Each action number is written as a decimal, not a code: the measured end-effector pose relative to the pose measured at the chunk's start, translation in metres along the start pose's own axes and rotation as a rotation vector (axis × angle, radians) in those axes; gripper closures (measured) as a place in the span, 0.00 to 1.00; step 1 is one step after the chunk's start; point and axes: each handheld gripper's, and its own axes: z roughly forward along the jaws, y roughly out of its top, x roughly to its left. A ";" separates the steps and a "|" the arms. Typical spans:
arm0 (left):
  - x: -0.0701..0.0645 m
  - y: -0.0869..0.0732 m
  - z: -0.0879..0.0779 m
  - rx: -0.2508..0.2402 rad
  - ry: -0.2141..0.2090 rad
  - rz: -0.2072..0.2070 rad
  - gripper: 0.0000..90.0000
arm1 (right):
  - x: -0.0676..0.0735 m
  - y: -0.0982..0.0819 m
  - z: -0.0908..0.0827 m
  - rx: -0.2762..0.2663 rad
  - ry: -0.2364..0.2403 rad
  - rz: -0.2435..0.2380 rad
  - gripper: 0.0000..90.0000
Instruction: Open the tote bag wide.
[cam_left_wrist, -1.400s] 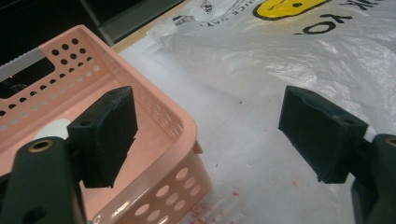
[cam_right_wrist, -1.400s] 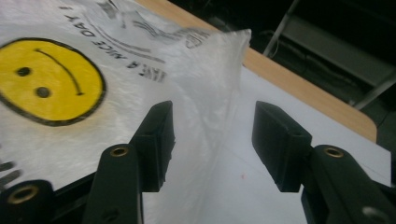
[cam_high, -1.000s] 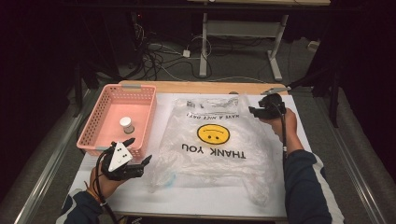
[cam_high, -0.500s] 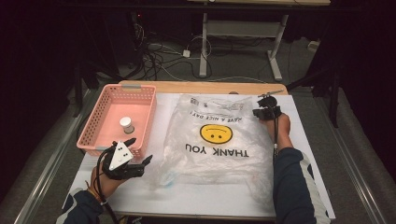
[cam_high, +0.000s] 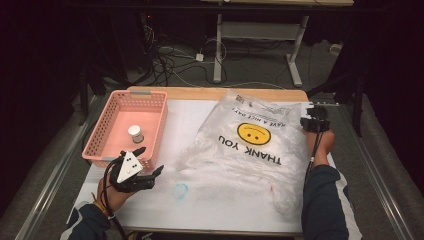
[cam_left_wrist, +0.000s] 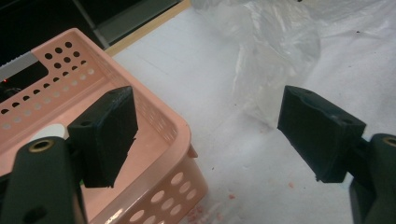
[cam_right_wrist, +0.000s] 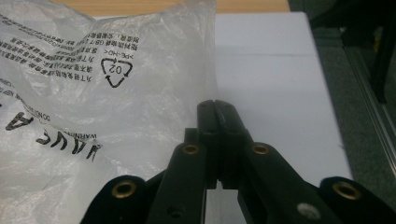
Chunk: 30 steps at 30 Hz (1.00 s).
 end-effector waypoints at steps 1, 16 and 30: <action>0.000 0.000 0.000 -0.001 -0.001 0.000 0.22 | -0.005 -0.002 -0.002 0.001 0.005 0.033 1.00; 0.000 0.000 -0.003 0.001 0.019 0.008 0.21 | 0.001 -0.059 -0.048 0.068 0.117 -0.193 0.97; 0.000 -0.001 -0.004 0.003 0.029 0.021 0.21 | 0.037 -0.068 -0.128 -0.190 0.228 -0.410 0.60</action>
